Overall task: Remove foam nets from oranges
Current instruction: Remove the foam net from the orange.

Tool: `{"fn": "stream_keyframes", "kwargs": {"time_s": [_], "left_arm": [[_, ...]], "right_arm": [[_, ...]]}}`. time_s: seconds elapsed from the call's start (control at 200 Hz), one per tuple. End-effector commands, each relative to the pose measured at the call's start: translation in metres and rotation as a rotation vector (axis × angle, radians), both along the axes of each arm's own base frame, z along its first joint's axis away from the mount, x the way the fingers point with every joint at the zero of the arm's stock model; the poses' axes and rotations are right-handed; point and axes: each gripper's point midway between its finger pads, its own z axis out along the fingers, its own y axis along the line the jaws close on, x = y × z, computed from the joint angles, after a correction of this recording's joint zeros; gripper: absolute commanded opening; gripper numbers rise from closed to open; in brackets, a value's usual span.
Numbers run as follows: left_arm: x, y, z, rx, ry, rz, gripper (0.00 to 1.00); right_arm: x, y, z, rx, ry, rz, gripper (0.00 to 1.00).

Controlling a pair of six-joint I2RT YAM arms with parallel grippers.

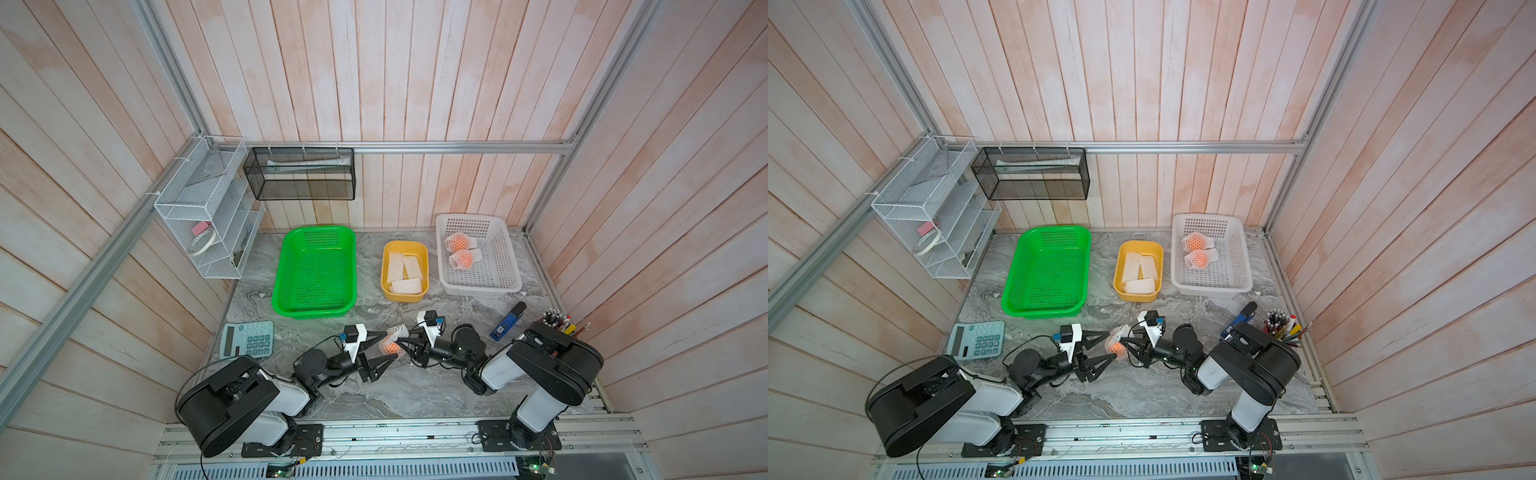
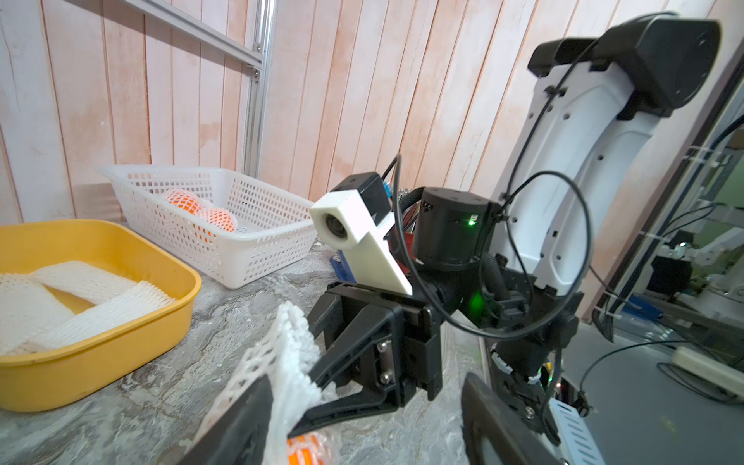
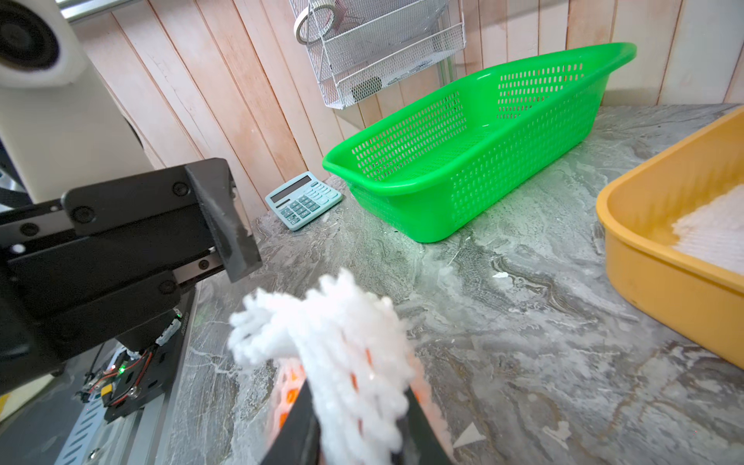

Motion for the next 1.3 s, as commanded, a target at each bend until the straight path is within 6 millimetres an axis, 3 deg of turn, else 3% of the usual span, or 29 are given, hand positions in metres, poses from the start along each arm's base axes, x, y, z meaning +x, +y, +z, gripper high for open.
{"fn": "stream_keyframes", "kwargs": {"time_s": [0.0,0.145,0.31,0.415,0.93,1.135,1.295], "left_arm": [[-0.004,-0.008,-0.030,0.137,0.050,-0.057,0.77],[0.002,0.001,-0.042,0.168,0.063,-0.011,0.78],[0.013,0.002,-0.047,0.195,0.076,0.017,0.78],[0.016,0.003,-0.043,0.172,0.067,0.023,0.79],[0.020,-0.007,-0.066,0.181,0.116,-0.049,0.75],[0.024,-0.010,-0.070,0.186,0.113,-0.050,0.56],[0.023,-0.013,-0.077,0.198,0.127,-0.072,0.32]], "right_arm": [[0.001,-0.003,0.006,0.028,-0.038,-0.002,0.25],[-0.005,-0.004,0.007,0.061,-0.047,0.033,0.23],[-0.012,-0.005,0.002,0.068,-0.051,0.076,0.09],[-0.015,-0.005,0.000,0.077,-0.053,0.088,0.09],[-0.022,-0.004,-0.007,0.059,-0.055,0.128,0.10],[-0.026,-0.002,-0.010,0.030,-0.054,0.157,0.12],[-0.025,0.000,-0.009,0.010,-0.064,0.162,0.13]]}}
